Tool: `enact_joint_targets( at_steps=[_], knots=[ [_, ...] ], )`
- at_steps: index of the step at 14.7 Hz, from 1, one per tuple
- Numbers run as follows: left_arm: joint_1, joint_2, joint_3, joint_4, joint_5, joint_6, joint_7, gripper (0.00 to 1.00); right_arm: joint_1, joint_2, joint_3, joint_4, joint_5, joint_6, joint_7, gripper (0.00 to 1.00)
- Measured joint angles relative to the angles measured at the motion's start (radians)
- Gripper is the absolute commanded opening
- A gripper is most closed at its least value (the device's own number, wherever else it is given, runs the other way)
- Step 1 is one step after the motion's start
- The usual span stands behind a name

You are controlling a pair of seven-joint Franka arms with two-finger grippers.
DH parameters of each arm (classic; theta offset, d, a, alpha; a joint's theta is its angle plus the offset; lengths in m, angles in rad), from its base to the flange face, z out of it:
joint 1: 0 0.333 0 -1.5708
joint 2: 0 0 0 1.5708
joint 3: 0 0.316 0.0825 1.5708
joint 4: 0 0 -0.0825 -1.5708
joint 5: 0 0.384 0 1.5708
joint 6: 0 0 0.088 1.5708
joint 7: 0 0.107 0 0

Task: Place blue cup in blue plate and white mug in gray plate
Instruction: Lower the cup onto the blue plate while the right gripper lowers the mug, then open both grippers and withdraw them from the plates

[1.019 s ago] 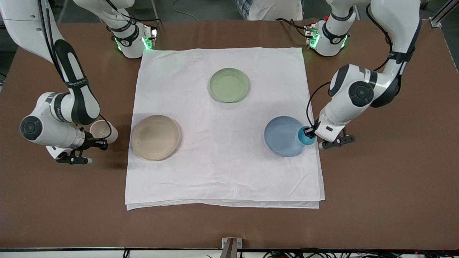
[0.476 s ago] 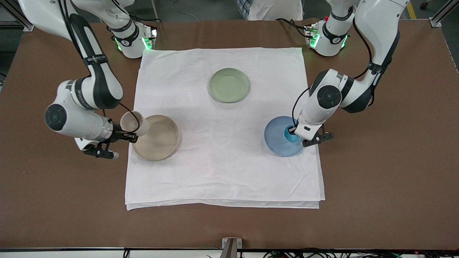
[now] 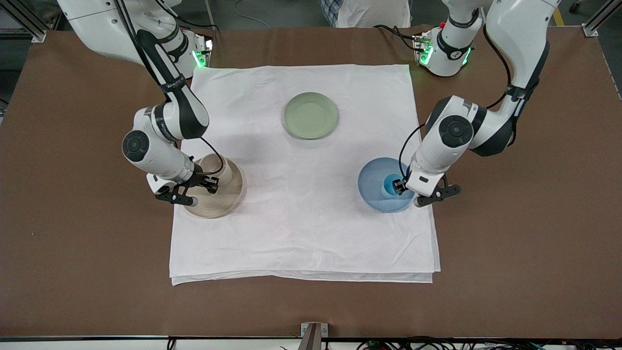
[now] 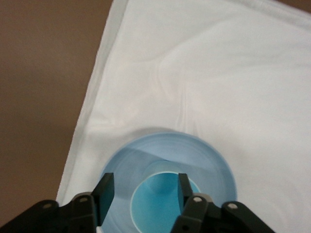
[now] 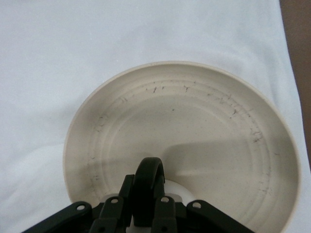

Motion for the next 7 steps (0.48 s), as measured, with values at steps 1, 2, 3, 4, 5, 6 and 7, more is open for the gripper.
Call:
enact_joint_targets(
  at_steps=[1, 2, 3, 4, 5, 6, 7],
  knots=[
    [0.011, -0.028, 0.002, 0.040, 0.001, -0.063, 0.007, 1.00, -0.001, 0.002, -0.002, 0.003, 0.000, 0.000, 0.000, 1.00],
    [0.029, -0.057, 0.001, 0.088, 0.001, -0.143, 0.032, 1.00, -0.003, 0.002, -0.003, 0.008, 0.000, 0.000, 0.000, 1.00],
    [0.050, -0.084, 0.001, 0.144, 0.001, -0.229, 0.076, 1.00, -0.004, 0.002, -0.004, 0.018, 0.000, -0.005, -0.001, 1.00],
    [0.073, -0.108, 0.002, 0.196, 0.001, -0.305, 0.129, 1.00, -0.006, 0.001, -0.006, 0.038, 0.000, -0.032, -0.002, 1.00],
    [0.098, -0.128, 0.002, 0.244, -0.001, -0.371, 0.184, 1.00, -0.009, -0.001, -0.011, 0.078, -0.001, -0.102, -0.004, 1.00],
    [0.120, -0.145, 0.002, 0.287, -0.010, -0.436, 0.234, 1.00, -0.015, -0.004, -0.020, 0.138, -0.010, -0.204, -0.010, 1.00],
    [0.137, -0.159, 0.002, 0.325, -0.027, -0.497, 0.273, 1.00, -0.028, -0.009, -0.029, 0.214, -0.035, -0.321, -0.022, 1.00]
  ],
)
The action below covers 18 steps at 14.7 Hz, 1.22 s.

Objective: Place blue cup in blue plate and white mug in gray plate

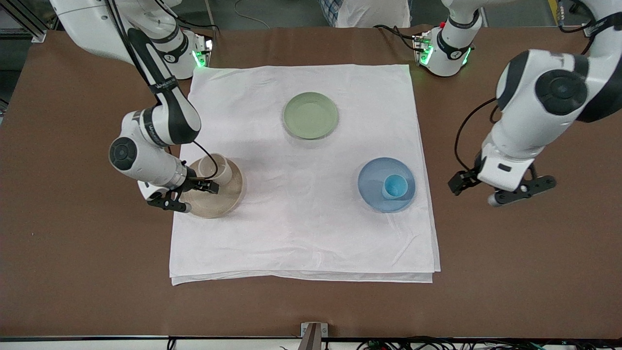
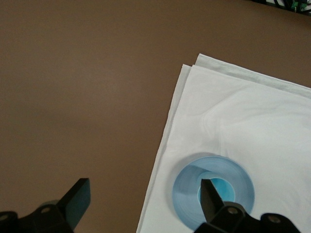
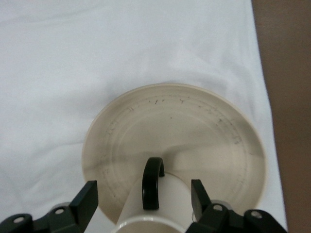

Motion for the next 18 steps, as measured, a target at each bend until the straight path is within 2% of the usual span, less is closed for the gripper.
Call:
enact_joint_targets(
  at_steps=[2, 4, 5, 8, 11, 18],
  knots=[
    [0.023, -0.016, 0.000, 0.069, -0.022, -0.118, 0.069, 1.00, -0.046, -0.014, -0.008, 0.176, -0.073, -0.248, -0.048, 1.00],
    [0.033, -0.027, 0.011, 0.138, -0.051, -0.230, 0.170, 1.00, -0.101, -0.028, -0.011, 0.318, -0.105, -0.428, -0.152, 1.00],
    [0.018, -0.041, 0.044, 0.158, -0.065, -0.275, 0.222, 1.00, -0.130, -0.032, -0.013, 0.368, -0.111, -0.490, -0.210, 1.00],
    [-0.096, -0.106, 0.218, 0.169, -0.105, -0.397, 0.371, 1.00, -0.223, -0.039, -0.019, 0.458, -0.165, -0.635, -0.342, 1.00],
    [-0.113, -0.157, 0.285, 0.146, -0.128, -0.425, 0.483, 1.00, -0.291, -0.062, -0.020, 0.514, -0.194, -0.727, -0.374, 1.00],
    [-0.121, -0.223, 0.277, 0.088, -0.141, -0.424, 0.500, 1.00, -0.318, -0.089, -0.018, 0.568, -0.198, -0.760, -0.377, 1.00]
  ],
)
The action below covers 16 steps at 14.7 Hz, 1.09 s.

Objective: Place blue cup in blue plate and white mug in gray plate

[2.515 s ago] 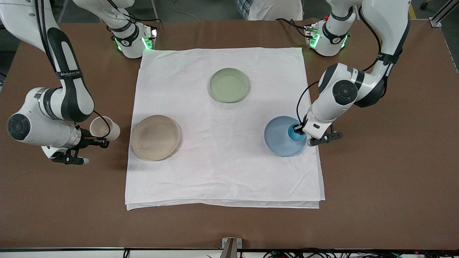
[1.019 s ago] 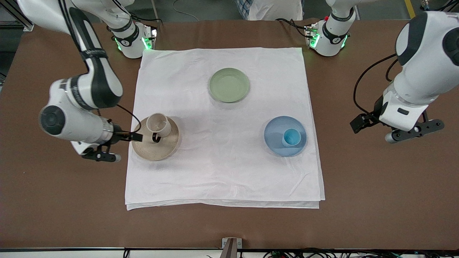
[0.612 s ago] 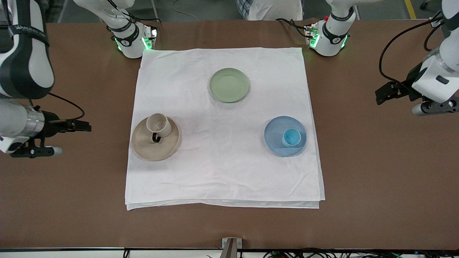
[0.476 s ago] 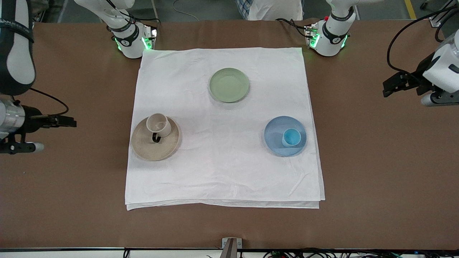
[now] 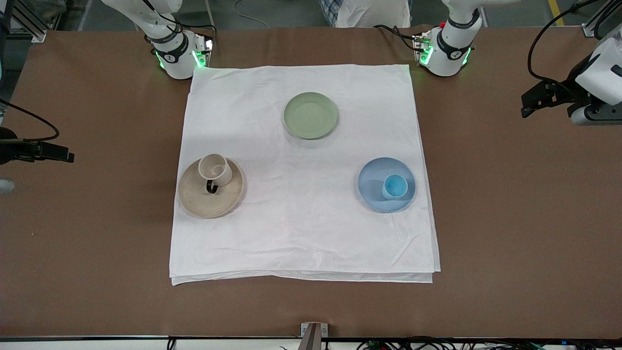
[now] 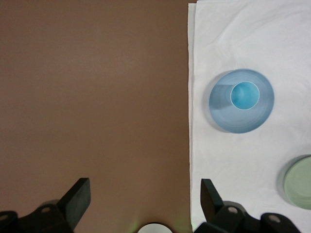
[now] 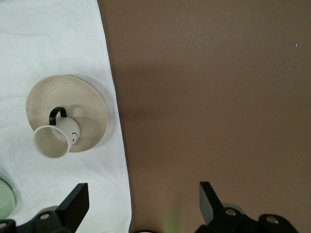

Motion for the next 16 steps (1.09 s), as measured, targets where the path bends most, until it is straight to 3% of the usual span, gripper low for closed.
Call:
enact_joint_targets(
  at_steps=[6, 9, 16],
  knots=[
    [0.003, -0.018, -0.001, -0.022, -0.027, 0.001, 0.000, 1.00, 0.003, -0.012, 0.016, 0.001, 0.006, -0.038, 0.000, 1.00],
    [0.006, -0.018, 0.005, -0.023, -0.054, 0.003, -0.001, 1.00, 0.013, -0.064, 0.016, -0.029, 0.006, -0.040, 0.014, 1.00],
    [0.018, -0.018, 0.009, -0.024, -0.057, 0.012, -0.002, 1.00, 0.029, -0.327, 0.016, -0.303, 0.006, 0.043, 0.081, 1.00]
  ],
)
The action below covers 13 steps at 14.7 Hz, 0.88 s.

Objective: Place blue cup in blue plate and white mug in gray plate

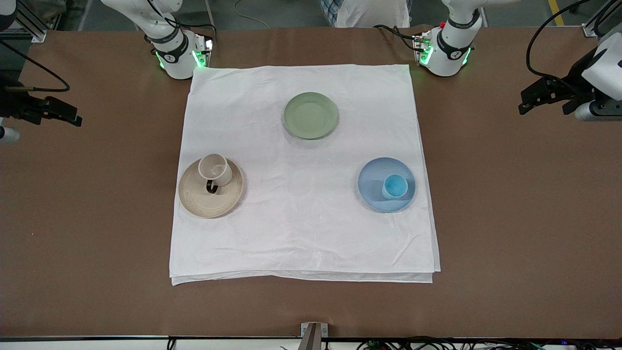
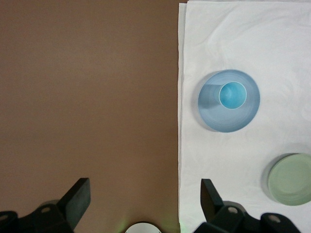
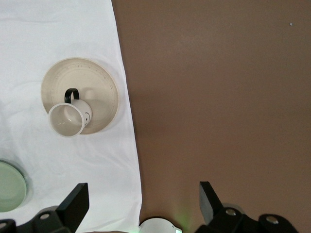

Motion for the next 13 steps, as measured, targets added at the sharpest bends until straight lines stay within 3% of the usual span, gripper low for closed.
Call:
enact_joint_targets(
  at_steps=[5, 13],
  knots=[
    [-0.003, 0.001, -0.003, 0.000, 0.000, 0.005, 0.002, 1.00, 0.000, -0.087, 0.000, -0.036, 0.000, -0.017, 0.002, 1.00],
    [-0.010, 0.005, -0.022, 0.005, 0.034, 0.012, 0.002, 1.00, 0.008, -0.091, -0.002, -0.043, 0.001, 0.008, 0.003, 1.00]
  ],
)
